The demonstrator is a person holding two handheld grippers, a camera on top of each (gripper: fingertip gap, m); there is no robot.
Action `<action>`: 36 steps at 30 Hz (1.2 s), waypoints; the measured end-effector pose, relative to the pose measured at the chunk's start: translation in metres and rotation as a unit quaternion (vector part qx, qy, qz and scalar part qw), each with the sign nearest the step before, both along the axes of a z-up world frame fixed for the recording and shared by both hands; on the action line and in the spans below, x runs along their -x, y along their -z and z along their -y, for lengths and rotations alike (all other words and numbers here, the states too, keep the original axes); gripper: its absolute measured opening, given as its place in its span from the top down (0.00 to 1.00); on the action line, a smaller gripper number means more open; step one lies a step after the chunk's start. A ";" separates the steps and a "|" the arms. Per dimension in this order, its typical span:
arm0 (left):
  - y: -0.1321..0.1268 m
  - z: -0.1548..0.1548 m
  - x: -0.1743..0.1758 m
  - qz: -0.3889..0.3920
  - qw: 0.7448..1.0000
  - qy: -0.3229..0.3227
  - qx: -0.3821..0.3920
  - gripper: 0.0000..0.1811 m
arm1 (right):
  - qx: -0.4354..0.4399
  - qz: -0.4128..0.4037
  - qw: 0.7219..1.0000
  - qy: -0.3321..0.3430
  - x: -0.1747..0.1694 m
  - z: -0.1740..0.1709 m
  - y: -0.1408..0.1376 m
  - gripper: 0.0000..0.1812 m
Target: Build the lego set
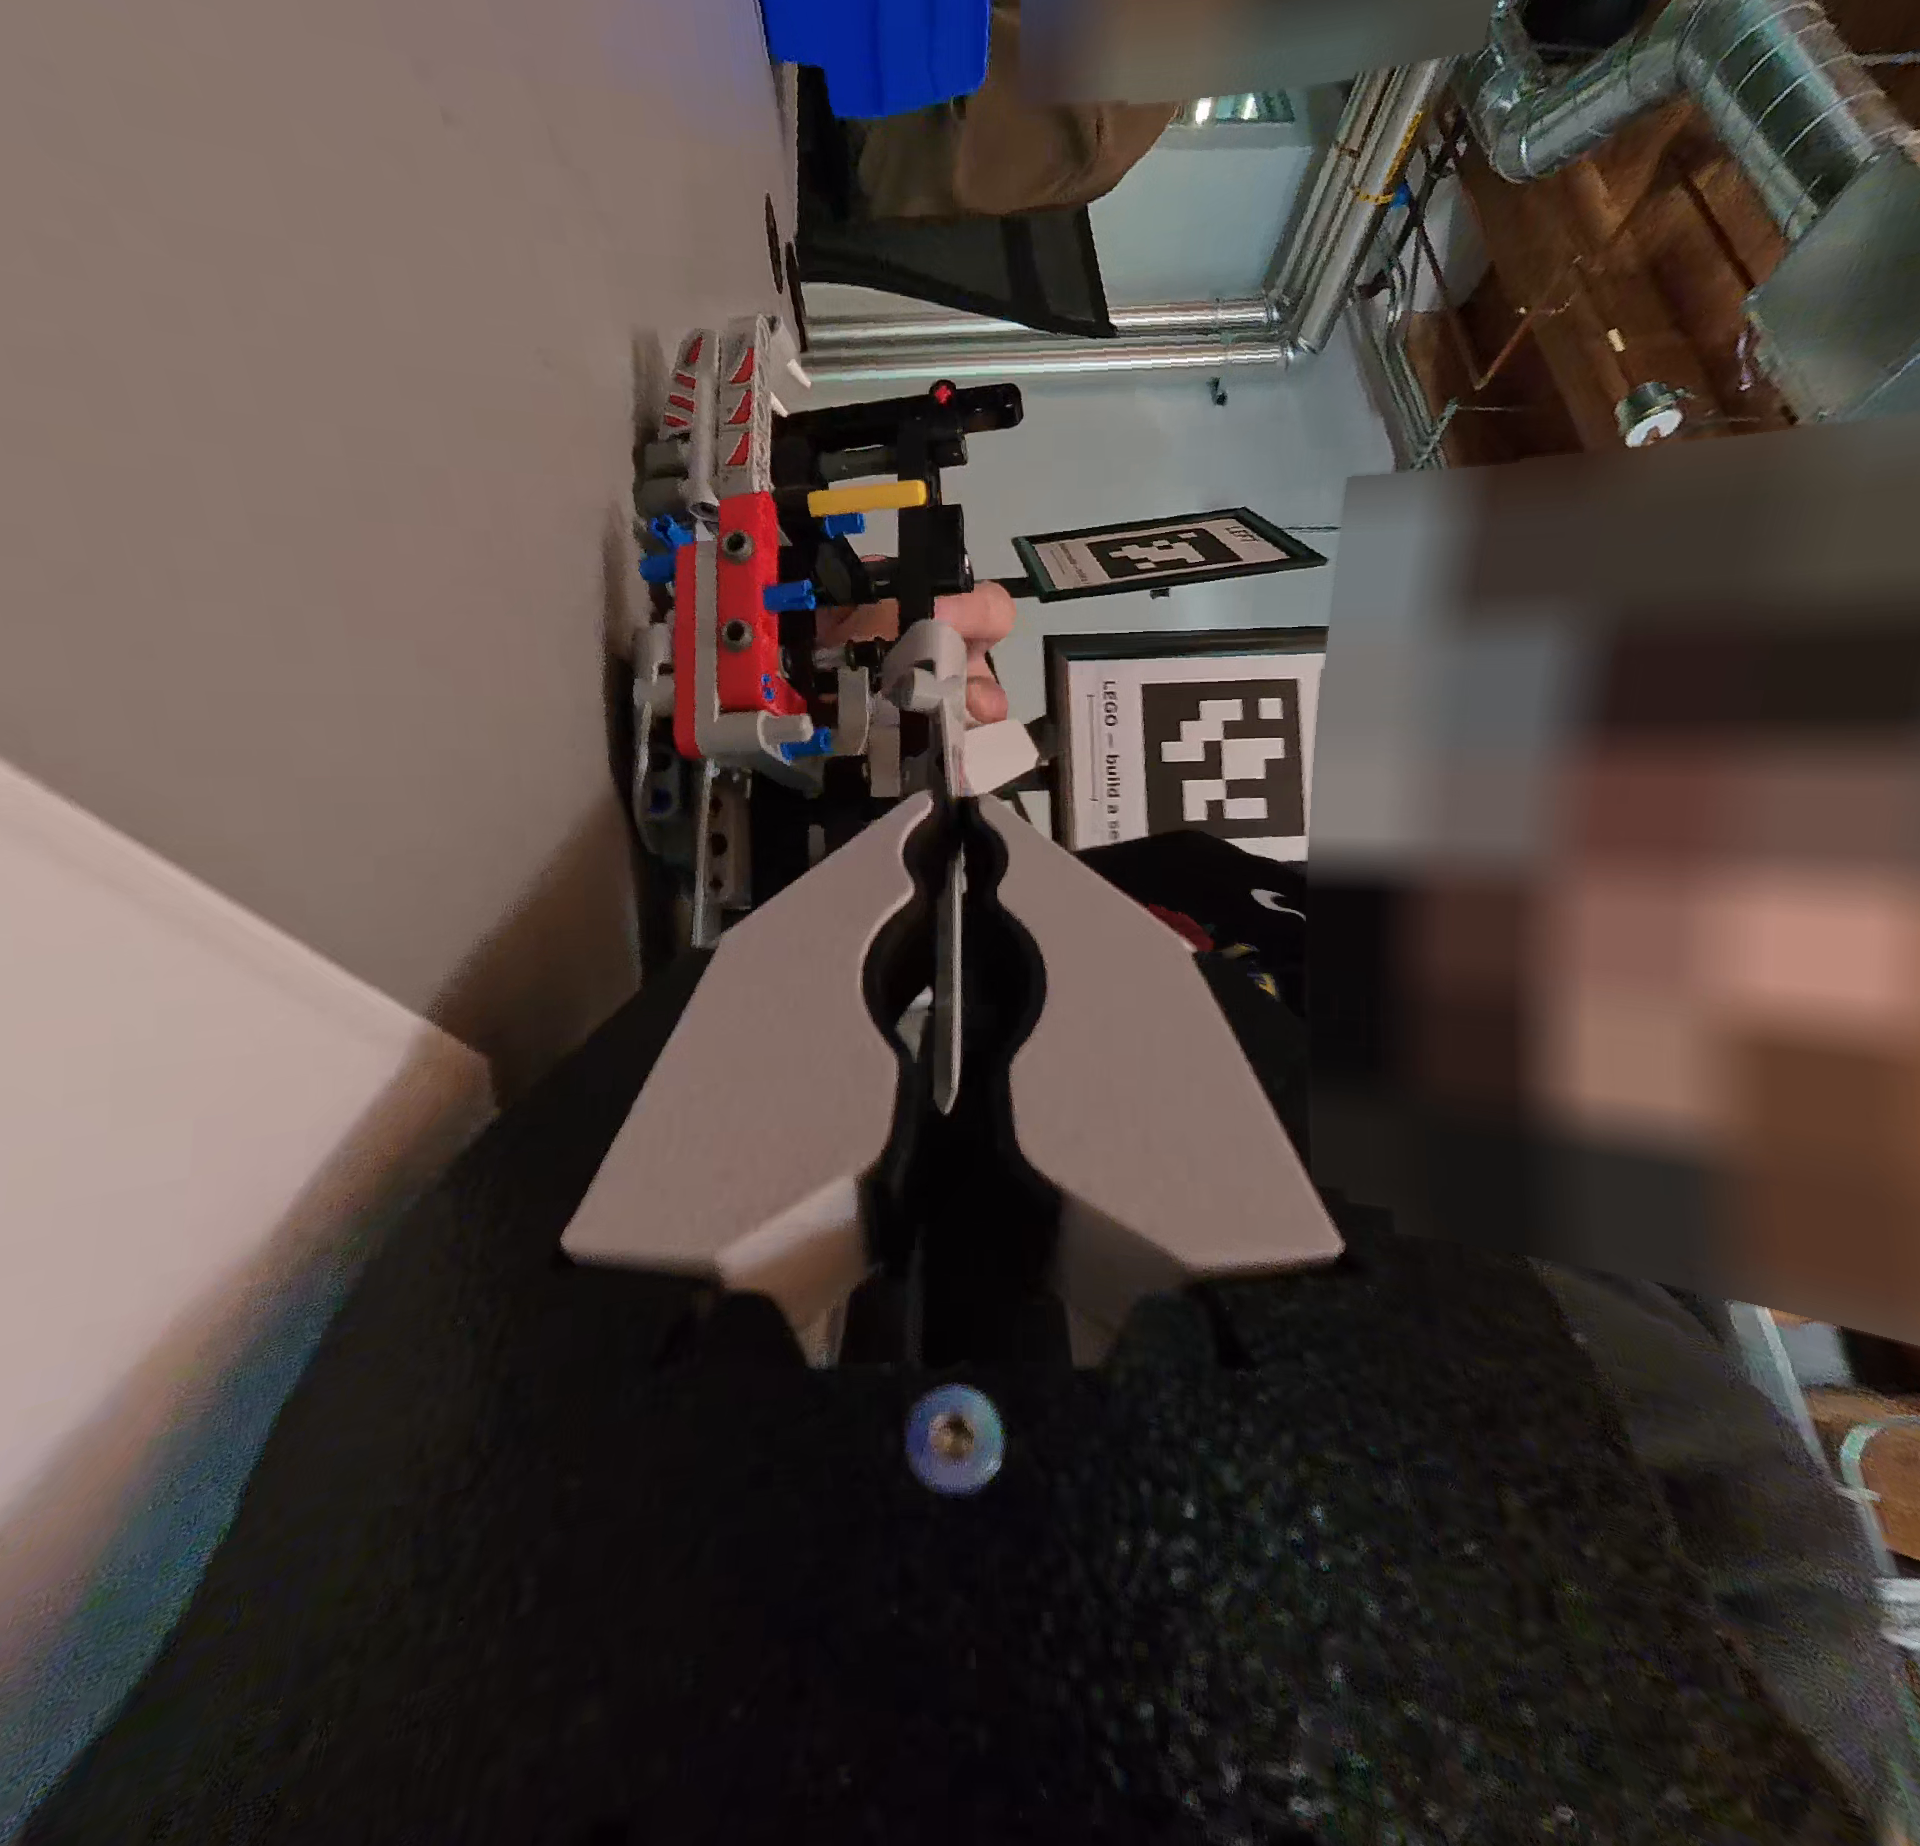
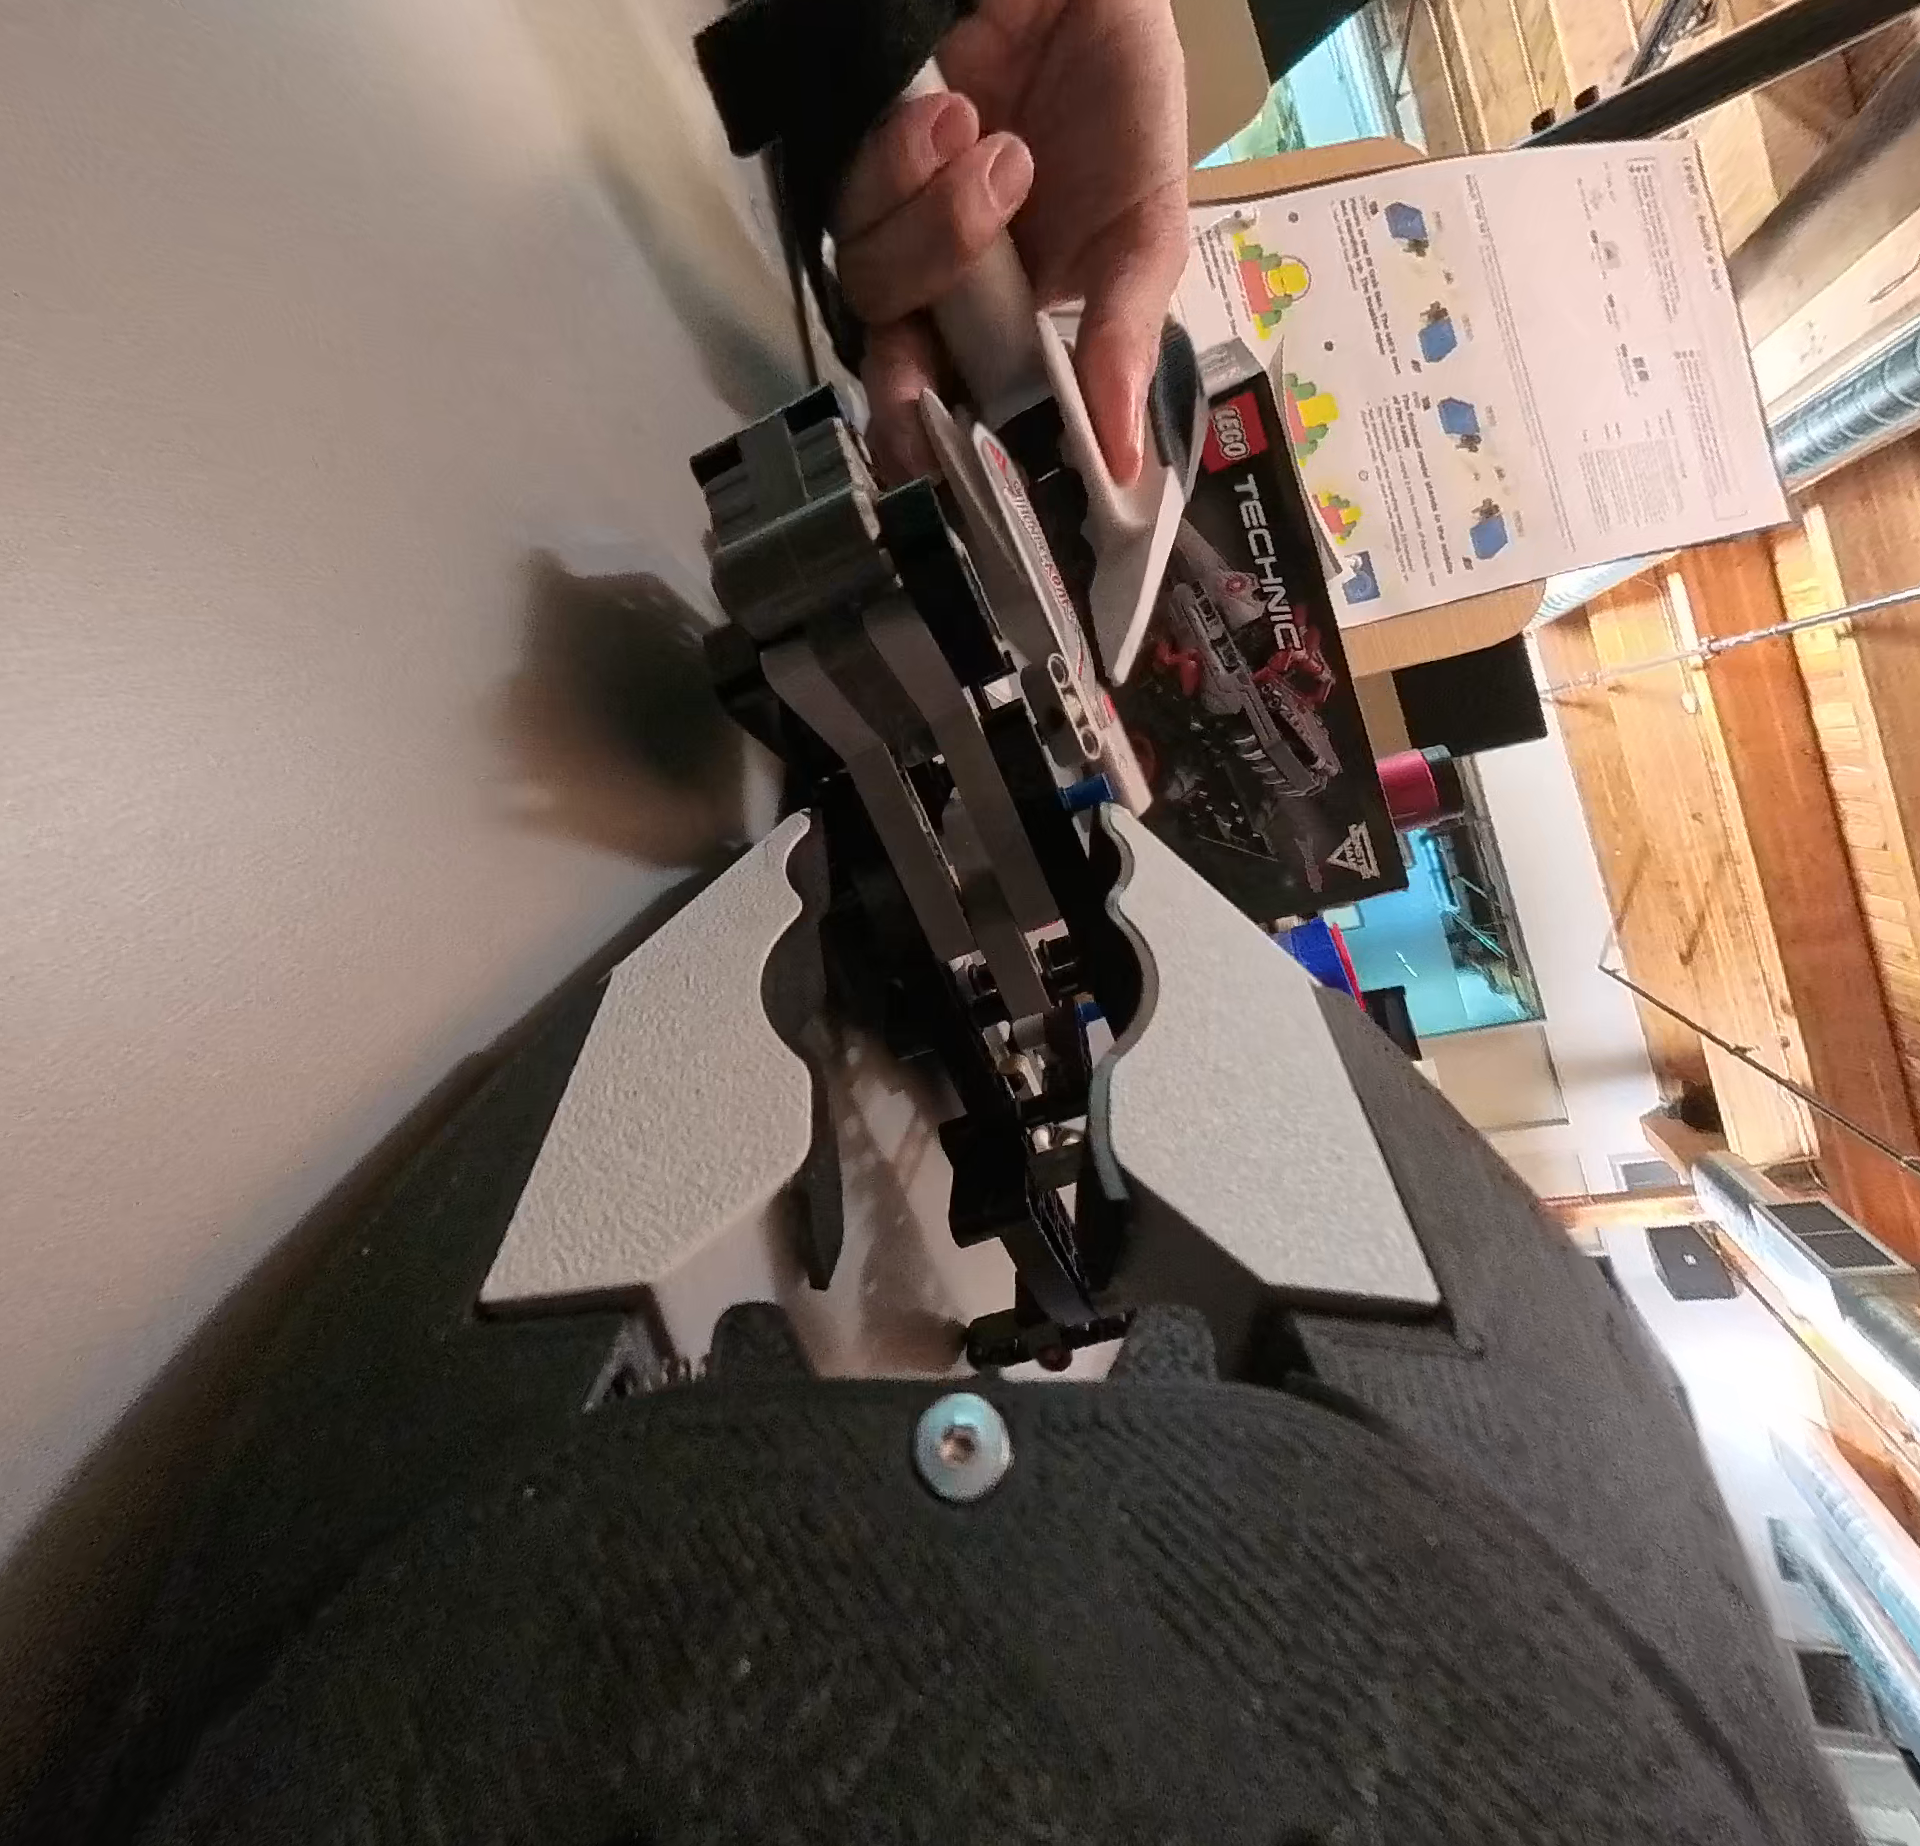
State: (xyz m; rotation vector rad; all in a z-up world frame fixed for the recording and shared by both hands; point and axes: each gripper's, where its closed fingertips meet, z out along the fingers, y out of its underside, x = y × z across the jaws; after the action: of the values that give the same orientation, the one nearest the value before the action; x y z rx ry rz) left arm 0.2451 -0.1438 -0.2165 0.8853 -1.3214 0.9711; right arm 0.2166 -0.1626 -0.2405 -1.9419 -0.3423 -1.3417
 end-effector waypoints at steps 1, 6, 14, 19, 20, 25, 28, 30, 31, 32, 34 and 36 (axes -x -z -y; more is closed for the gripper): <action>0.001 0.000 0.000 0.015 1.000 -0.008 -0.005 1.00 | -0.002 -0.007 1.000 -0.003 0.001 0.000 0.000 0.73; -0.008 -0.003 0.003 0.051 0.998 -0.034 0.029 1.00 | -0.017 -0.083 0.996 -0.021 0.011 0.004 -0.002 0.62; -0.023 -0.007 0.009 0.097 0.990 -0.053 0.085 1.00 | -0.215 -0.299 0.928 0.055 0.014 0.025 -0.079 0.61; -0.036 -0.012 0.008 0.049 0.985 -0.081 0.142 1.00 | -0.185 -0.336 0.910 0.157 -0.010 -0.016 -0.068 0.69; -0.037 -0.014 0.009 0.036 0.986 -0.077 0.146 1.00 | -0.164 -0.333 0.914 0.162 -0.012 -0.022 -0.063 0.72; -0.048 -0.024 0.005 0.038 0.982 -0.092 0.160 1.00 | -0.171 -0.313 0.917 0.176 -0.021 -0.036 -0.064 0.78; -0.050 -0.022 0.007 0.034 0.983 -0.087 0.161 1.00 | -0.174 -0.300 0.921 0.177 -0.021 -0.038 -0.067 0.84; -0.050 -0.020 0.008 0.028 0.982 -0.086 0.164 1.00 | -0.167 -0.293 0.923 0.184 -0.021 -0.036 -0.067 0.87; -0.049 -0.020 0.008 0.025 0.983 -0.087 0.162 1.00 | -0.163 -0.296 0.923 0.186 -0.020 -0.036 -0.066 0.88; -0.048 -0.019 0.009 0.028 0.983 -0.087 0.160 1.00 | -0.154 -0.297 0.923 0.188 -0.019 -0.035 -0.063 0.88; -0.042 -0.016 0.011 0.034 0.985 -0.085 0.149 1.00 | -0.136 -0.301 0.923 0.195 -0.017 -0.033 -0.057 0.88; -0.037 -0.014 0.011 0.057 0.985 -0.086 0.140 1.00 | -0.126 -0.303 0.923 0.200 -0.018 -0.031 -0.052 0.88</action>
State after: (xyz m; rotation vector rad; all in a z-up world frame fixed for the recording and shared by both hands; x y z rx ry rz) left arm 0.2339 -0.1295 -0.1794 0.7444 -1.1808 1.3246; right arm 0.2342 -0.1319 -0.1888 -2.1461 0.5277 -0.8826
